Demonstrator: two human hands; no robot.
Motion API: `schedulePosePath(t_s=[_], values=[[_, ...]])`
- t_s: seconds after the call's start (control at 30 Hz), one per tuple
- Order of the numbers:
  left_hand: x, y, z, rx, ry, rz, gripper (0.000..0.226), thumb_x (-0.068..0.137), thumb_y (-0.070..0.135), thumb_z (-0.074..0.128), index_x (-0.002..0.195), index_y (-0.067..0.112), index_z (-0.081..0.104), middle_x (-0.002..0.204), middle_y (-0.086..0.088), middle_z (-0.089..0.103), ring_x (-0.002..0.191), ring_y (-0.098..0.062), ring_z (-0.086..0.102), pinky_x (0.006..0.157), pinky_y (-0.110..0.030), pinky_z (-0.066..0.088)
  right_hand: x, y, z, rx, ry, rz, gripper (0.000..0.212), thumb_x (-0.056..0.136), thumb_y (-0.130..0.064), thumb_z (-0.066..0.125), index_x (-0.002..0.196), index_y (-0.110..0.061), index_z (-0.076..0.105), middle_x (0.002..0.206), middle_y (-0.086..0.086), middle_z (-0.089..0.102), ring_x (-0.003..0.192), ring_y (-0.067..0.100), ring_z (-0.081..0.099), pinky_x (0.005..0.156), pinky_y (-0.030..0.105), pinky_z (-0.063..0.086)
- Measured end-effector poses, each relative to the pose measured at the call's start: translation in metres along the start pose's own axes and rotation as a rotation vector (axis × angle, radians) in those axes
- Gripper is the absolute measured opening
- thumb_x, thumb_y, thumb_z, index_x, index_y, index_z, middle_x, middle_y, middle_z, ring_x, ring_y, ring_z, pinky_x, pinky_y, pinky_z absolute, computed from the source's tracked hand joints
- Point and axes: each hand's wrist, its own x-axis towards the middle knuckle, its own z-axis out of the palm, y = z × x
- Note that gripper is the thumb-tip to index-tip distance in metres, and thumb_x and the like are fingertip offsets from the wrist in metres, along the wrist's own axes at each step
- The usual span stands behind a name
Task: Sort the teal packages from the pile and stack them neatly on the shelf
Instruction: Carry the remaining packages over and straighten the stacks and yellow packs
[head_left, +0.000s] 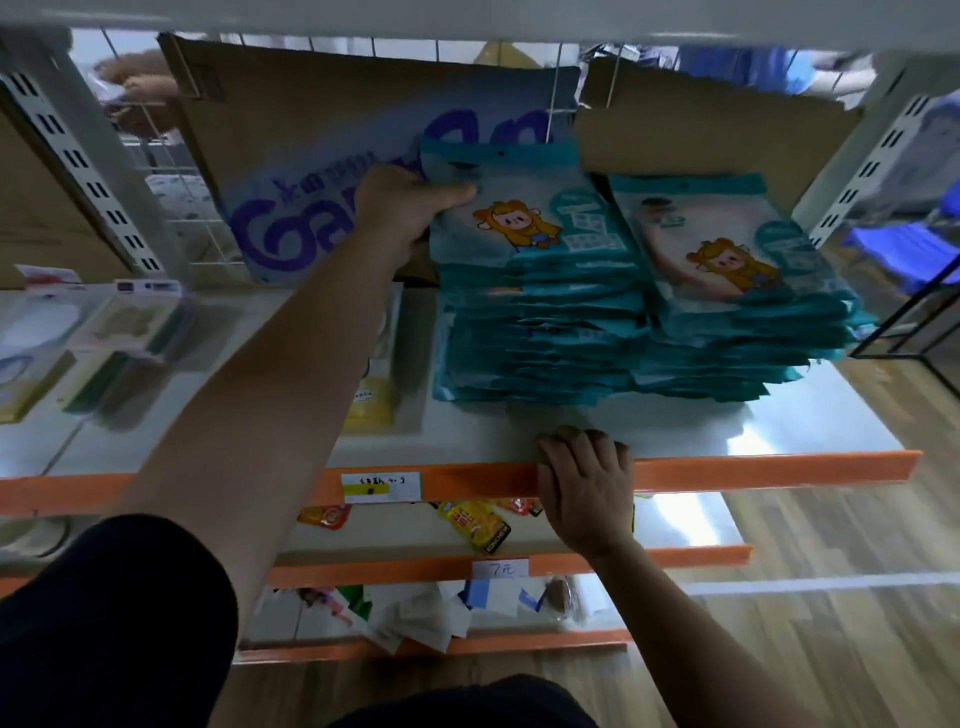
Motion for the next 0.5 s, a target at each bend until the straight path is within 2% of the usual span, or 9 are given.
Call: schedulePosePath(t_s=[0.13, 0.2, 0.27, 0.4, 0.5], values=[[0.008, -0.006, -0.001, 0.350, 0.066, 0.193, 0.035, 0.065, 0.048, 0.084, 0.078, 0.017, 0.074, 0.066, 0.008, 0.067, 0.054, 0.004, 0.062, 0.058, -0.018, 0.053, 0.000, 0.000, -0.001, 0.007, 0.013, -0.001, 0.034, 0.094, -0.036, 0.043, 0.101, -0.013, 0.067, 0.100, 0.009, 0.065, 0.085, 0.026, 0.046, 0.071, 0.036, 0.031], [0.011, -0.010, 0.002, 0.455, 0.087, 0.222, 0.041, 0.068, 0.057, 0.078, 0.081, 0.019, 0.075, 0.064, 0.012, 0.064, 0.059, 0.002, 0.062, 0.061, -0.020, 0.052, 0.000, -0.001, -0.002, 0.009, 0.011, 0.005, 0.034, 0.094, -0.035, 0.044, 0.100, -0.012, 0.069, 0.099, 0.009, 0.065, 0.084, 0.026, 0.046, 0.070, 0.036, 0.032], [0.013, -0.012, 0.003, 0.505, 0.091, 0.221, 0.046, 0.073, 0.063, 0.070, 0.085, 0.019, 0.074, 0.071, 0.009, 0.067, 0.068, -0.004, 0.064, 0.065, -0.024, 0.051, 0.001, -0.003, -0.005, 0.012, 0.003, 0.018, 0.035, 0.093, -0.035, 0.045, 0.098, -0.012, 0.070, 0.097, 0.008, 0.066, 0.082, 0.027, 0.049, 0.070, 0.036, 0.033], [0.006, -0.023, -0.007, 0.526, 0.123, 0.216, 0.045, 0.094, 0.056, 0.048, 0.082, 0.016, 0.061, 0.079, 0.001, 0.063, 0.080, -0.017, 0.061, 0.060, -0.029, 0.043, 0.006, -0.010, -0.013, 0.065, -0.008, 0.092, 0.032, 0.090, -0.034, 0.048, 0.093, -0.013, 0.072, 0.093, 0.007, 0.065, 0.081, 0.028, 0.051, 0.072, 0.035, 0.030], [-0.014, -0.041, -0.029, 0.562, 0.104, 0.327, 0.044, 0.102, 0.041, 0.039, 0.090, 0.005, 0.063, 0.087, -0.011, 0.066, 0.081, -0.024, 0.062, 0.067, -0.033, 0.046, 0.013, -0.017, -0.020, 0.121, -0.044, 0.185, 0.031, 0.088, -0.035, 0.048, 0.087, -0.015, 0.072, 0.092, 0.004, 0.066, 0.082, 0.028, 0.054, 0.074, 0.035, 0.030]])
